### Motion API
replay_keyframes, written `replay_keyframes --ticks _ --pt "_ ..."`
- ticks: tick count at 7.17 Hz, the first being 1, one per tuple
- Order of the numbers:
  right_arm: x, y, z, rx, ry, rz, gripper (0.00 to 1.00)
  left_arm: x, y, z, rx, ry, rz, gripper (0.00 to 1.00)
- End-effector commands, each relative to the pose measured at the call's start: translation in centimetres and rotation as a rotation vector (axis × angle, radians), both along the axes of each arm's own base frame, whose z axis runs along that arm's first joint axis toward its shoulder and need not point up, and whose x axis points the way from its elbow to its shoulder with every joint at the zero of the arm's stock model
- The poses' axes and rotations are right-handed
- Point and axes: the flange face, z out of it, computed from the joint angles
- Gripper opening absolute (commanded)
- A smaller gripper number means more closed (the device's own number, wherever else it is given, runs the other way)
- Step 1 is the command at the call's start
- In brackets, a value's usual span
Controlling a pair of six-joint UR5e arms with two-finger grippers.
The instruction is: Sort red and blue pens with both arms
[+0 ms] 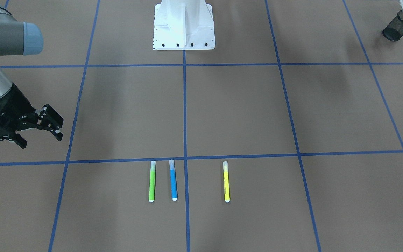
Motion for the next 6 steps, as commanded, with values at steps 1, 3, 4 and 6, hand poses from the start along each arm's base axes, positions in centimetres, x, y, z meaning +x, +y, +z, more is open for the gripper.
replay_keyframes --ticks 1,3,4,6 --pt "-0.1 -0.1 0.0 0.005 0.006 0.005 1.00 -1.3 -0.7 3.1 -0.011 0.019 0.005 0.00" --pt "-0.4 0.0 -0.3 0.011 0.007 0.005 1.00 -2.2 -1.2 3.4 -0.014 0.012 0.002 0.00" --pt "-0.5 0.0 -0.3 0.011 0.008 0.005 1.00 -2.3 -1.2 3.5 -0.007 0.002 0.002 0.00" --pt "-0.6 -0.1 -0.2 0.012 0.012 0.006 1.00 -2.4 -1.3 3.5 -0.005 0.001 -0.001 0.40"
